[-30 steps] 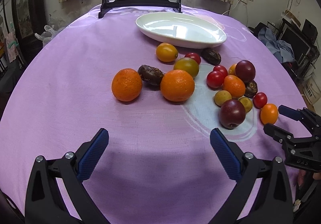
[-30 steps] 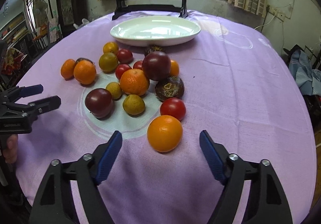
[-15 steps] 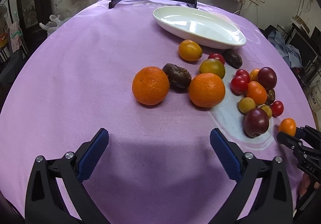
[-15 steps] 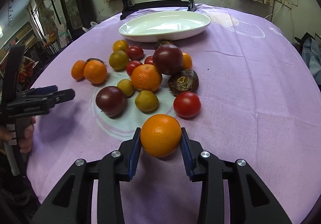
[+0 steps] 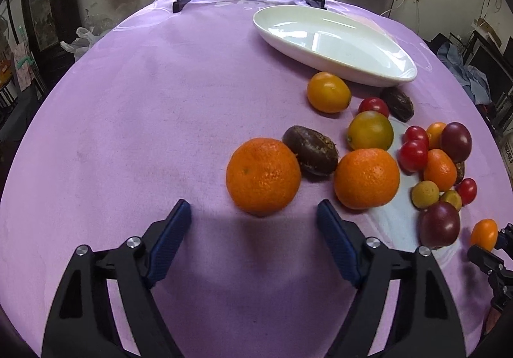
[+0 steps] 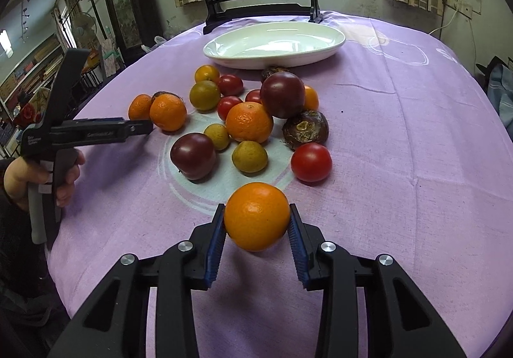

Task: Organize fruits
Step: 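Grasp a large orange with the right gripper while the left gripper grasps another orange, then carry both oranges over the white plate and open both grippers to drop them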

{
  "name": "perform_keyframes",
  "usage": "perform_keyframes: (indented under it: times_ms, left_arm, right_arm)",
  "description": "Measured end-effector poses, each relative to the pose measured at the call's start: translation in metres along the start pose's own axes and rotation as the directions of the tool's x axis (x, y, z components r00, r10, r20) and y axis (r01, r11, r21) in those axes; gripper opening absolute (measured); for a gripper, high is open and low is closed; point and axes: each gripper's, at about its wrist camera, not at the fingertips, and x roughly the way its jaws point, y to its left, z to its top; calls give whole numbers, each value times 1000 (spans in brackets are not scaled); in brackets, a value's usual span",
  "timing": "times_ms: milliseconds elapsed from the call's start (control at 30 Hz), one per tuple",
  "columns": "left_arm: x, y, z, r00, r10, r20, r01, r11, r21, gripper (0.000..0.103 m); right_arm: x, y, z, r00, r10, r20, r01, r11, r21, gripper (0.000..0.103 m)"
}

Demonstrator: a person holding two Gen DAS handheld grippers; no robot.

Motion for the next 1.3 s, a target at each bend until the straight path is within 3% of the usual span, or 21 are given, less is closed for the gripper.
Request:
perform_keyframes:
  times_ms: [67, 133, 167, 200, 400, 567, 800, 1000, 1300]
  left_arm:
    - [2, -1, 5, 1000, -1, 4, 1, 1000, -2, 72]
    - [3, -1, 8, 1000, -8, 14, 8, 1000, 1, 60]
    - [3, -2, 9, 1000, -14, 18, 14, 1000, 6, 44]
    - [3, -2, 10, 1000, -21, 21, 21, 1000, 11, 42]
    - [-7, -1, 6, 998, -49, 24, 49, 999, 7, 41]
    - [-34, 1, 8, 994, -80, 73, 80, 997, 5, 41]
    - [-60, -17, 38, 983, -105, 153, 97, 994, 56, 41]
    - [-34, -44, 93, 983, -109, 149, 98, 992, 78, 41]
    - [42, -60, 146, 996, -70, 47, 67, 996, 57, 41]
  right_arm:
    - [1, 1, 1, 1000, 2, -3, -2, 1000, -1, 38]
    - [3, 1, 3, 1000, 2, -4, -2, 1000, -2, 38]
    - [3, 2, 3, 1000, 2, -5, -2, 1000, -4, 38]
    - [3, 2, 4, 1000, 2, -5, -2, 1000, -5, 38]
    - [-7, 0, 9, 1000, 12, 26, -12, 1000, -11, 38]
    - [-26, -6, 26, 996, 4, 87, -2, 1000, -21, 38]
    - [-36, -5, 71, 983, -23, 181, 38, 996, -76, 38]
    - [-4, -3, 127, 980, -34, 194, 59, 990, -126, 38]
    - [79, -31, 179, 993, -90, 72, 95, 993, -72, 38]
